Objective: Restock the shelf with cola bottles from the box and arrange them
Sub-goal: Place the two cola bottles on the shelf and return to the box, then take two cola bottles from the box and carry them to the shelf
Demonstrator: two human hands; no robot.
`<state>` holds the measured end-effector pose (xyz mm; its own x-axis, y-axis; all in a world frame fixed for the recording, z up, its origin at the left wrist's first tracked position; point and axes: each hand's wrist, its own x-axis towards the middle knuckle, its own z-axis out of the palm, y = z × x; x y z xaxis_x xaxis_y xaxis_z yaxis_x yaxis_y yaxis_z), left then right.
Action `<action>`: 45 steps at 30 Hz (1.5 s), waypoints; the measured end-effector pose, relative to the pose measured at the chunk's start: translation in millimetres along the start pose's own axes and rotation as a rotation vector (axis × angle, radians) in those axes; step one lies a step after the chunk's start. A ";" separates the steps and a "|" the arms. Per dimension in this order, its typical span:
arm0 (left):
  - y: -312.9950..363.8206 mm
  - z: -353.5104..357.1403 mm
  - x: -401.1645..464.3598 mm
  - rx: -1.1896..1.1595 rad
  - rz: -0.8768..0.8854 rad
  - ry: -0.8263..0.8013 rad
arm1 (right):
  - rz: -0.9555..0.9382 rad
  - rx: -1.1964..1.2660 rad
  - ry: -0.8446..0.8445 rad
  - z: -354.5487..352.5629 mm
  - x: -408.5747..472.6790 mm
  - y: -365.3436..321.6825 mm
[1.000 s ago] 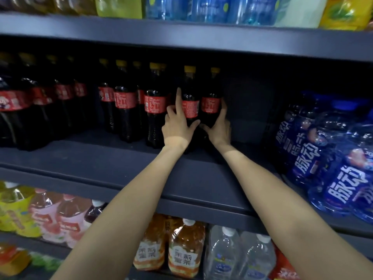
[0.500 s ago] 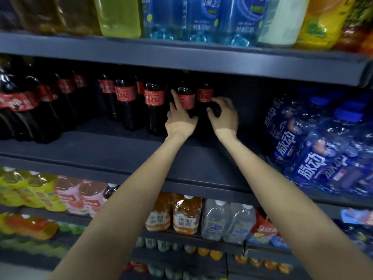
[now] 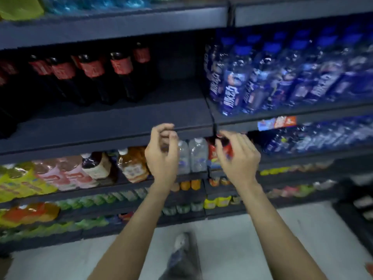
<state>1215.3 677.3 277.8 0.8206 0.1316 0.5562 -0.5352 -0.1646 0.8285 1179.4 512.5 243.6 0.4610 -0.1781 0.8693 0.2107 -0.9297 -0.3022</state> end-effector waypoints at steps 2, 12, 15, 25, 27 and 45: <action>0.7 17.1 -52.3 -0.080 -0.058 -0.094 | 0.107 -0.081 -0.101 -51.7 -48.6 17.9; 3.7 173.9 -296.4 0.220 -0.382 -1.302 | 1.111 -0.278 -0.361 -294.4 -251.8 101.2; 5.0 215.4 -351.3 0.310 -0.309 -1.566 | 1.409 -0.261 -0.310 -347.7 -306.8 116.3; 23.9 398.2 -543.0 0.675 -0.306 -2.123 | 2.140 -0.220 -0.100 -569.8 -445.9 187.9; 48.1 439.3 -576.6 0.757 -0.186 -2.234 | 2.229 -0.269 -0.076 -627.6 -460.5 199.5; 327.2 622.2 -960.5 0.225 0.170 -2.315 | 2.127 -0.747 0.189 -992.4 -596.5 358.9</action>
<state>376.8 -111.2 -25.5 -0.3479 -0.7850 -0.5126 -0.7088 -0.1376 0.6919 124.6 -35.0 4.6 -0.5625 -0.7343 -0.3800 -0.5950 0.6787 -0.4305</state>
